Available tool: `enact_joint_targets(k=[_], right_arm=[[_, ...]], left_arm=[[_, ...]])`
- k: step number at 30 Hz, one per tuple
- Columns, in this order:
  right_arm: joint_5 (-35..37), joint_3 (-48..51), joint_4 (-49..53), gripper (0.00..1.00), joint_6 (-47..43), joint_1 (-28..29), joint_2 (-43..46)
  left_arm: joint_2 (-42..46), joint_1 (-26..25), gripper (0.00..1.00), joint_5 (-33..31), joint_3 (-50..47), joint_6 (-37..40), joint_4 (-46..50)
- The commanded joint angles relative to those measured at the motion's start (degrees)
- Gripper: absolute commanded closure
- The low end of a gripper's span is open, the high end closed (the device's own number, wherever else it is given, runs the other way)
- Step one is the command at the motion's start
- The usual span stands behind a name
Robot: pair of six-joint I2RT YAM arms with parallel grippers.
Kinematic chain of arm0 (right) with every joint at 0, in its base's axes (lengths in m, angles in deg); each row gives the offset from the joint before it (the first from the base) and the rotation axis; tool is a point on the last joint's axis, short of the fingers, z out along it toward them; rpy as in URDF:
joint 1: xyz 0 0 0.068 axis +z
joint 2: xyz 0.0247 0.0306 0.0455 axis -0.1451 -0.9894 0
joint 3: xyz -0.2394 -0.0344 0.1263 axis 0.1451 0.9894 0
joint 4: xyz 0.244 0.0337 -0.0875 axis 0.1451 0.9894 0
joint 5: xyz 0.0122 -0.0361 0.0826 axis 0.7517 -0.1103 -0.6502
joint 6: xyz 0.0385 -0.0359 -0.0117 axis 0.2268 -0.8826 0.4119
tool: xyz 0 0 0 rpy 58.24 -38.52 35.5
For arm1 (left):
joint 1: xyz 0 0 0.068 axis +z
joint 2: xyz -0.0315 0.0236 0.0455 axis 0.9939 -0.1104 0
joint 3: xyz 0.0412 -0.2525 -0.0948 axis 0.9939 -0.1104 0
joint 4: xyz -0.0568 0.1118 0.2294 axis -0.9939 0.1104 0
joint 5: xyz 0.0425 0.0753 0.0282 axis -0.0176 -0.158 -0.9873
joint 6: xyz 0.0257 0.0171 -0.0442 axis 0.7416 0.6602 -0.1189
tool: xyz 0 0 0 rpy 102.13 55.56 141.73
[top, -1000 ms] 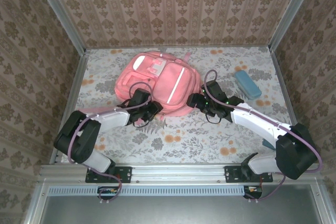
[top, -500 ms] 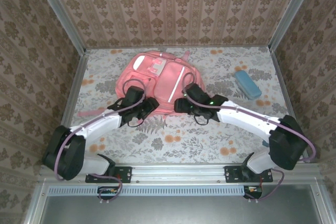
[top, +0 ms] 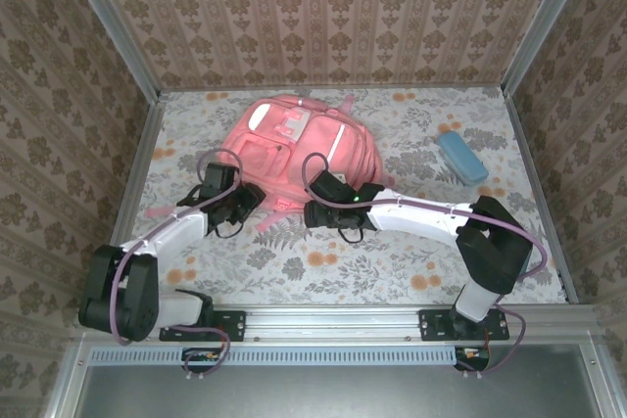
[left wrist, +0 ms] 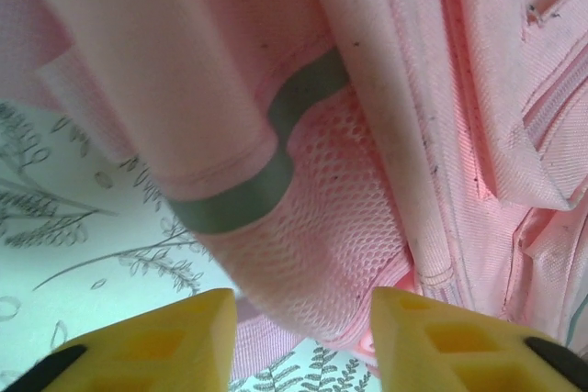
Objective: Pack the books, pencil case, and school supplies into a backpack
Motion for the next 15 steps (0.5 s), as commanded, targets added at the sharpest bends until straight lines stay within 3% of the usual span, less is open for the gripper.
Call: enact_joint_targets(k=[1, 7, 15], right_arm=[[0.6, -1.6, 2.0, 0.28, 1.7, 0.1, -0.6], [0.9, -1.8, 2.4, 0.28, 2.3, 0.1, -0.9], [5.5, -4.0, 5.8, 0.35, 0.1, 1.7, -2.2]], left_arm=[[-2.2, 0.5, 0.6, 2.1, -0.3, -0.4, -5.6], [-4.8, 0.6, 0.64, 3.3, -0.4, -0.5, -8.3], [-5.0, -1.4, 1.0, 6.2, 1.1, 0.7, -9.9]])
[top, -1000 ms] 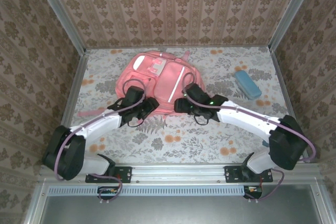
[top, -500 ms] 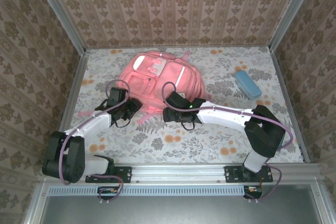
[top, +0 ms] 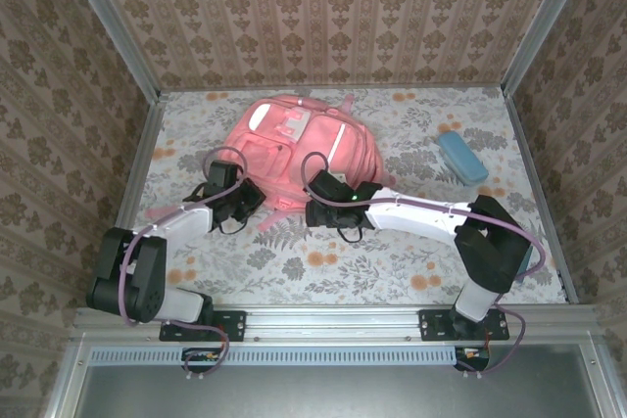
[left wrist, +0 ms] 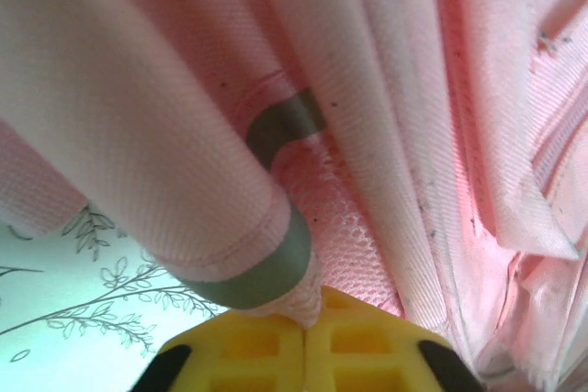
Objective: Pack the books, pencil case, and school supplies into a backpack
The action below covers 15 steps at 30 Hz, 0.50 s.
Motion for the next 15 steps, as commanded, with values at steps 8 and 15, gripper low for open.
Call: enact_joint_targets(k=[8, 15], right_arm=[[13.9, -6.9, 10.8, 0.48, -0.2, 4.6, -6.0], [18.2, -8.0, 11.7, 0.54, 1.8, 3.5, -9.6]], left_arm=[[2.4, -6.4, 1.0, 3.2, 6.2, 2.4, 0.9], [4.0, -7.5, 1.0, 1.9, 8.2, 2.8, 3.6]])
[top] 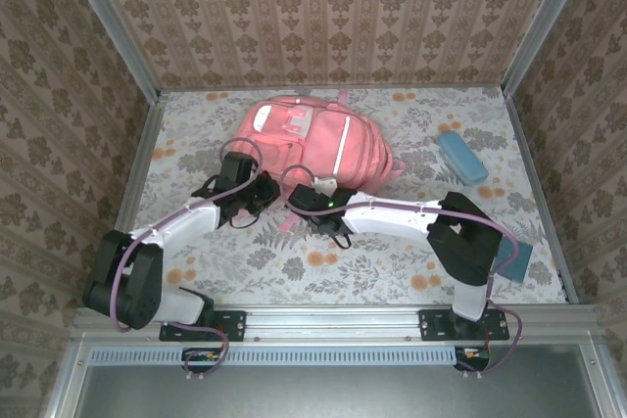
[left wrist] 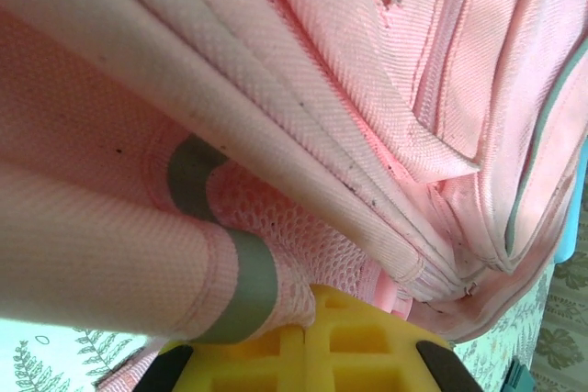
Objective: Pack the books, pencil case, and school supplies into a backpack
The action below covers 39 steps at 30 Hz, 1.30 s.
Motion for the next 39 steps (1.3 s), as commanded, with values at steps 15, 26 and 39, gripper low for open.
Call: enact_joint_targets(k=[15, 26, 39], right_arm=[[9.3, -6.7, 1.0, 0.63, -2.6, -3.4, -6.6], [11.1, -3.9, 1.5, 0.9, -2.8, -4.5, -5.0], [10.5, 7.0, -1.6, 0.92, -8.7, -8.1, 2.8]], left_arm=[[2.1, -2.3, 1.0, 0.2, 3.3, 1.7, 1.2], [2.1, -2.3, 1.0, -1.9, 3.3, 1.3, 2.6], [2.6, -1.2, 1.0, -5.7, 3.5, 2.8, 6.3]])
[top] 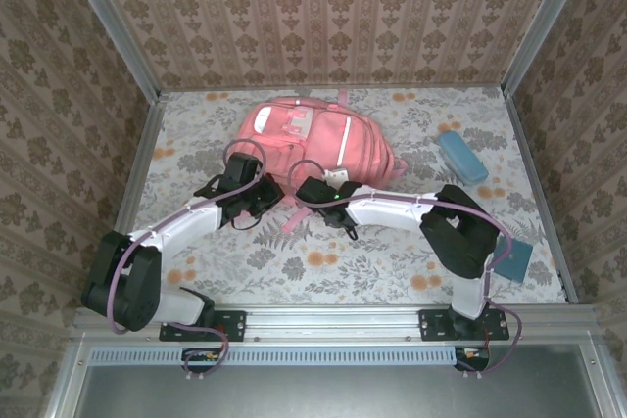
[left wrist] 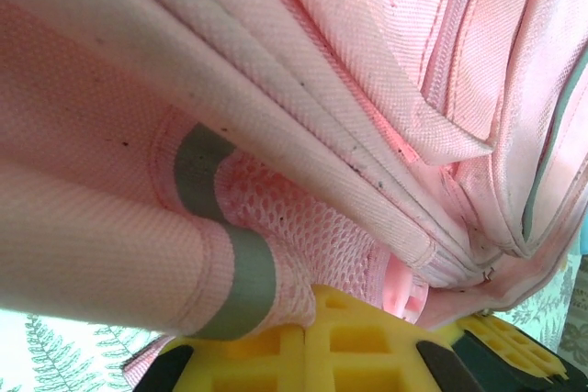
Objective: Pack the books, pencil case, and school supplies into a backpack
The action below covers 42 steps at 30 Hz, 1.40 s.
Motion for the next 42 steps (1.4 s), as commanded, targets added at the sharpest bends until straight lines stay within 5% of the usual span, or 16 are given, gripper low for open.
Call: enact_joint_targets(k=[1, 7, 13, 17, 24, 27, 35, 42], right_arm=[[2.0, 4.7, 0.5, 0.92, -3.5, -3.7, 4.2], [-4.4, 11.0, -3.3, 0.87, -10.0, -11.2, 11.3], [-26.0, 11.3, -6.5, 0.64, -23.6, -11.6, 15.6], [-31.5, 10.8, -7.3, 0.52, -24.1, -11.7, 16.3], [-30.6, 9.4, -8.9, 0.47, -21.9, -11.2, 13.7], [-26.8, 8.7, -8.7, 0.47, -21.6, -9.4, 12.0], [-25.8, 8.4, -10.9, 0.53, -21.5, -7.8, 8.1], [-23.8, 6.8, -13.6, 0.6, -25.3, -7.9, 4.8]], left_arm=[[2.3, 0.8, 1.0, -3.2, 2.1, 2.4, 2.4], [2.0, 3.6, 1.0, -3.3, 1.2, 3.7, 2.8], [0.3, 6.3, 1.0, -4.0, 2.7, 6.3, 4.4], [-1.3, 9.3, 1.0, -4.5, 4.6, 9.2, 6.3], [1.0, 12.3, 0.51, -5.1, 5.3, 9.9, 10.0], [3.3, 11.9, 0.4, -3.0, 3.3, 7.0, 9.5], [6.9, 4.3, 0.33, 0.6, -4.9, -7.8, -1.6], [3.9, -2.7, 0.33, -2.1, -5.9, -12.9, -6.8]])
